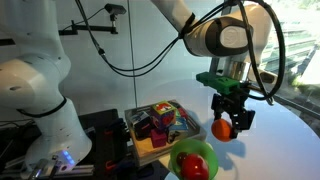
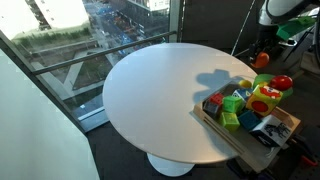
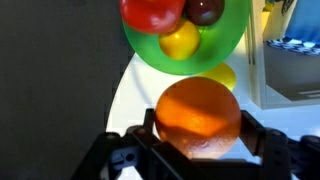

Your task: Place the toy orange in the bowl

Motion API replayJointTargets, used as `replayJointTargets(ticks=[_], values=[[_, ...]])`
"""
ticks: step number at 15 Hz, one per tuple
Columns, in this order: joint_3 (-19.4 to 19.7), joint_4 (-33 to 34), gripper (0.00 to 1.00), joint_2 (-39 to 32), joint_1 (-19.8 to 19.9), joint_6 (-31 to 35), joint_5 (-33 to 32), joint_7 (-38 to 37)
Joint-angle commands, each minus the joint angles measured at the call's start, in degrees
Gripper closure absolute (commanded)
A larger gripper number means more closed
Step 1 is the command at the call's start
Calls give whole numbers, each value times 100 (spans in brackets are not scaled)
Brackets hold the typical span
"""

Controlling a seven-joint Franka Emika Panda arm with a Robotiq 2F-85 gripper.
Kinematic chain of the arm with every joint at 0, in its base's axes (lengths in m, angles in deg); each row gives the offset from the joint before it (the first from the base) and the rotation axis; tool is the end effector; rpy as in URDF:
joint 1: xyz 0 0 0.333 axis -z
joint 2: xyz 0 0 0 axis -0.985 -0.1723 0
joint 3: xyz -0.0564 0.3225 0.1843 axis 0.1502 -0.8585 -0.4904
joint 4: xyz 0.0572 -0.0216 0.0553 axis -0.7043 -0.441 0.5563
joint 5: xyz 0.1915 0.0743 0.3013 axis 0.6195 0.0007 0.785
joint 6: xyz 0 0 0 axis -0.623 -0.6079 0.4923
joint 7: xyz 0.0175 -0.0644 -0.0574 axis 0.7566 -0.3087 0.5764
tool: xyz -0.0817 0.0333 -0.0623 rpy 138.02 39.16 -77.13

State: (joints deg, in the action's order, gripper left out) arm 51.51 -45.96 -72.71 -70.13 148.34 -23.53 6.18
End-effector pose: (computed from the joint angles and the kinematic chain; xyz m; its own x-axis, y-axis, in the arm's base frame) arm 0.5179 -0.2097 0.3994 0.9746 -0.1879 -0.1220 -0.1621 -0.9673 0.1948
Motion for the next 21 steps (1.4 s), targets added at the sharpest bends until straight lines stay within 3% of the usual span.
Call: replayJointTargets(ticks=[1,21], values=[[21,-501,44,529,62,-30,-296,329],[2,-1941,44,998,77,445,-1278,1361]])
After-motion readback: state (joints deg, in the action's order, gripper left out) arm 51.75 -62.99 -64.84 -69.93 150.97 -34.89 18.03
